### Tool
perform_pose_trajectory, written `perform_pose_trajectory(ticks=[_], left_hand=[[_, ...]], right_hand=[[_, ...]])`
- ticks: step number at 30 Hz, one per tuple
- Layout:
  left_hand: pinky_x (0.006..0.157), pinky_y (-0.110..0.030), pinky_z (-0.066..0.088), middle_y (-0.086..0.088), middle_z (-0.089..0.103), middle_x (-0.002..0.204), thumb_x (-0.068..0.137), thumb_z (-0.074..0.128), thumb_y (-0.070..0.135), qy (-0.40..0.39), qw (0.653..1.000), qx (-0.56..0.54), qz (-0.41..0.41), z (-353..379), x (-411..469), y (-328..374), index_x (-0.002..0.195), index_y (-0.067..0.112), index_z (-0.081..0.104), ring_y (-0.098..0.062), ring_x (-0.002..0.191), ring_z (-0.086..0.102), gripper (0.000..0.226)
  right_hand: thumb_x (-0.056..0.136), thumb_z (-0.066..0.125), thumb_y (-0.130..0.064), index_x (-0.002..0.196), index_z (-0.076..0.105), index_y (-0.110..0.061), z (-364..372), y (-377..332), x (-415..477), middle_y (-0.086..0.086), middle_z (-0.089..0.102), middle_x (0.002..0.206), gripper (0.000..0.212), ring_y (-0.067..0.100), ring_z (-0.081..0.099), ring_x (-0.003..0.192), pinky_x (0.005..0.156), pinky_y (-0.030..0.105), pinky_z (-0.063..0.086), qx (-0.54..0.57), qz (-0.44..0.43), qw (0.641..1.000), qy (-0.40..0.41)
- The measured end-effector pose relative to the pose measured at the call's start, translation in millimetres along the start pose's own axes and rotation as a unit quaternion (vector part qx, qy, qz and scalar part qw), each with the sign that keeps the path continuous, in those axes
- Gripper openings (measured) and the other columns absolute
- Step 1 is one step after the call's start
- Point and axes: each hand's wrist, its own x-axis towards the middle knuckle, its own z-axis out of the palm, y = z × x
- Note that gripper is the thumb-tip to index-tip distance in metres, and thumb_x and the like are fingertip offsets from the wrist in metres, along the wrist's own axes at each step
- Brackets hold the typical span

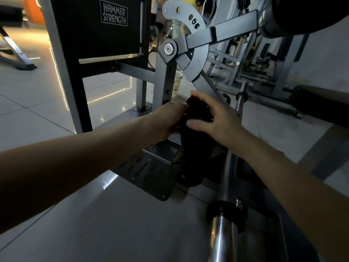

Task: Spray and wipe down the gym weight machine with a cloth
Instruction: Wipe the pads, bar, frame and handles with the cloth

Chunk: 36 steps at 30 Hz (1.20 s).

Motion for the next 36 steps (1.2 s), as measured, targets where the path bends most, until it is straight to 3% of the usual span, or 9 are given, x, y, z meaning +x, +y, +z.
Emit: perform_pose_trajectory(ticks=[5,10,12,14,16,19,27,31,36], left_hand=[[0.074,-0.031,0.057,-0.011,0.073,0.093,0.100,0.051,0.009,-0.092,0.987,0.116,-0.066,-19,4,-10,0.113,0.002,0.067,-0.021,0.084,0.070,0.022],[0.056,-0.023,0.051,-0.011,0.066,0.086,0.097,0.068,0.033,0.025,0.939,0.339,-0.051,-41,13,-40,0.101,0.007,0.071,-0.016,0.070,0.060,0.026],[0.055,-0.022,0.049,-0.007,0.064,0.085,0.087,0.073,0.054,0.010,0.925,0.366,-0.099,-49,15,-52,0.099,0.009,0.070,-0.016,0.072,0.060,0.046],[0.071,-0.029,0.051,-0.005,0.070,0.100,0.075,0.071,0.072,-0.052,0.905,0.382,-0.181,-54,14,-61,0.110,0.013,0.069,-0.017,0.088,0.064,0.069],[0.084,-0.033,0.052,-0.005,0.072,0.117,0.073,0.068,0.076,-0.118,0.890,0.361,-0.252,-59,14,-66,0.127,0.015,0.064,-0.018,0.106,0.067,0.082],[0.091,-0.038,0.053,-0.009,0.069,0.126,0.076,0.065,0.071,-0.170,0.896,0.283,-0.298,-64,17,-78,0.138,0.011,0.057,-0.024,0.115,0.067,0.087],[0.097,-0.043,0.054,-0.014,0.068,0.128,0.078,0.066,0.064,-0.208,0.903,0.205,-0.314,-66,24,-90,0.140,0.008,0.055,-0.026,0.112,0.070,0.084],[0.097,-0.046,0.054,-0.017,0.066,0.132,0.077,0.070,0.064,-0.216,0.903,0.189,-0.322,-65,24,-91,0.142,0.005,0.052,-0.029,0.114,0.070,0.089],[0.105,-0.052,0.049,-0.018,0.063,0.137,0.080,0.070,0.061,-0.220,0.909,0.175,-0.309,-62,20,-90,0.144,0.008,0.050,-0.031,0.118,0.068,0.085]], right_hand=[[0.086,0.073,-0.002,0.126,0.067,-0.022,0,32,-1,-0.007,0.067,0.119,0.045,0.011,0.061,0.115,0.105,0.028,0.046,-0.098,-0.010,0.994,0.041],[0.095,0.059,-0.012,0.124,0.058,-0.011,-14,68,1,0.007,0.060,0.111,0.029,0.017,0.058,0.083,0.069,0.027,0.041,-0.084,0.234,0.930,0.271],[0.086,0.065,-0.022,0.119,0.060,-0.011,0,69,6,0.011,0.063,0.111,0.035,0.025,0.063,0.091,0.072,0.031,0.049,-0.039,0.268,0.939,0.211],[0.078,0.069,-0.023,0.123,0.058,-0.013,20,61,4,0.014,0.060,0.119,0.047,0.033,0.058,0.111,0.093,0.042,0.053,-0.132,0.233,0.963,0.034],[0.083,0.064,-0.014,0.137,0.051,-0.013,32,52,-1,0.015,0.049,0.132,0.055,0.035,0.044,0.128,0.107,0.045,0.044,-0.266,0.145,0.950,-0.068],[0.086,0.054,0.001,0.146,0.050,-0.021,25,54,-6,0.007,0.050,0.130,0.064,0.023,0.043,0.129,0.110,0.036,0.038,-0.270,0.034,0.953,-0.131],[0.085,0.050,0.008,0.137,0.056,-0.021,-13,127,62,0.017,0.053,0.133,0.059,0.039,0.049,0.126,0.107,0.051,0.045,-0.360,0.067,0.922,0.125],[0.099,0.049,-0.007,0.141,0.055,-0.020,-2,148,85,0.019,0.052,0.138,0.044,0.040,0.046,0.130,0.108,0.042,0.040,-0.361,0.090,0.928,-0.003],[0.089,0.050,0.004,0.128,0.068,-0.018,12,126,46,0.009,0.058,0.128,0.048,0.031,0.048,0.122,0.108,0.033,0.035,-0.315,-0.014,0.948,-0.038]])
